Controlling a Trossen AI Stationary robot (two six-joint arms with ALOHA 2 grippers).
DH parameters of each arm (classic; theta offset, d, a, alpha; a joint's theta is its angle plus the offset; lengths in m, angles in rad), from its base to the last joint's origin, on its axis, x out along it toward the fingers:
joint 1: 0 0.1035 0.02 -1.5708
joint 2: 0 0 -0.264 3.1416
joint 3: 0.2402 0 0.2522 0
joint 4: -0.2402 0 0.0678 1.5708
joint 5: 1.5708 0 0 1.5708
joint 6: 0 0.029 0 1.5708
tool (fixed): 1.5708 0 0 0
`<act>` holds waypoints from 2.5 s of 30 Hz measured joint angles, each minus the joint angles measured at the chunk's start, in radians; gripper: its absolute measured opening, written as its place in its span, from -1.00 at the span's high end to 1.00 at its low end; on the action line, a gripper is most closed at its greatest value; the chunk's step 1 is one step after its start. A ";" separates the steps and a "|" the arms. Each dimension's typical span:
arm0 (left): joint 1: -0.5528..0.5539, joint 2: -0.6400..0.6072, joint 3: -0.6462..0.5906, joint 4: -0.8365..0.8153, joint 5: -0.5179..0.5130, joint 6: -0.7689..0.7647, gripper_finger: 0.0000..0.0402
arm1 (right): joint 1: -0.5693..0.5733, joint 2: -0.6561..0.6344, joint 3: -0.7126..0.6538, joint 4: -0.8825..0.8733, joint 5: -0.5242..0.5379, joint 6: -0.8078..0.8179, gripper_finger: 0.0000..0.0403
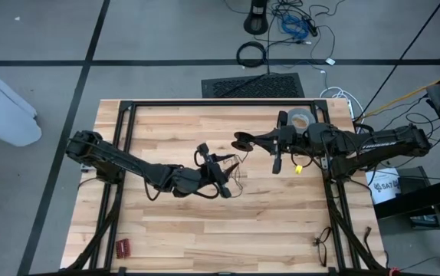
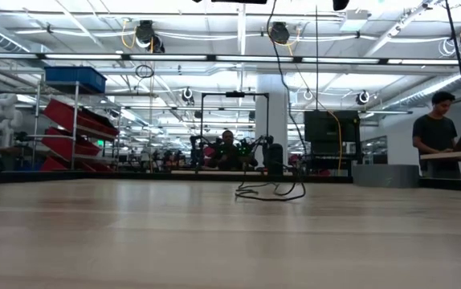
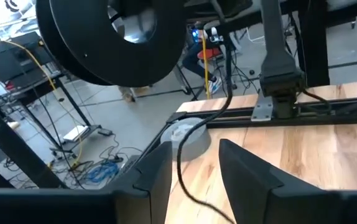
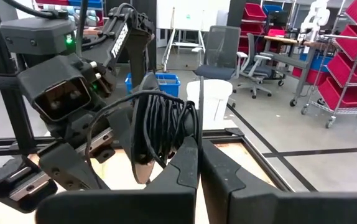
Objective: Coil cords
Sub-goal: Coil the black wire onto the spool
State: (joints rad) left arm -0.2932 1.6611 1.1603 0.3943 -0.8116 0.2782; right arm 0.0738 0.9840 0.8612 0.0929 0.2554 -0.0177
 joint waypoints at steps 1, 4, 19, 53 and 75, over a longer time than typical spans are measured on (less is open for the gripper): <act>0.000 0.000 0.000 0.004 0.003 0.003 0.32 | 0.000 0.000 0.000 0.000 0.000 0.000 1.00; 0.003 0.000 0.000 0.033 0.068 0.024 0.34 | 0.000 0.000 0.000 0.000 0.000 0.000 1.00; 0.044 0.001 0.000 0.071 0.192 0.042 0.35 | 0.000 0.000 0.000 0.001 0.000 0.000 1.00; 0.050 0.045 0.011 0.228 0.320 0.125 0.99 | -0.005 0.015 0.000 -0.006 0.006 0.003 1.00; -0.053 -0.359 0.012 -0.385 0.016 -0.232 0.99 | -0.005 0.053 0.000 0.004 0.005 0.000 1.00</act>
State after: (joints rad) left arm -0.3461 1.3020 1.1725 0.0094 -0.7955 0.0458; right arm 0.0692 1.0367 0.8612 0.0966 0.2601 -0.0178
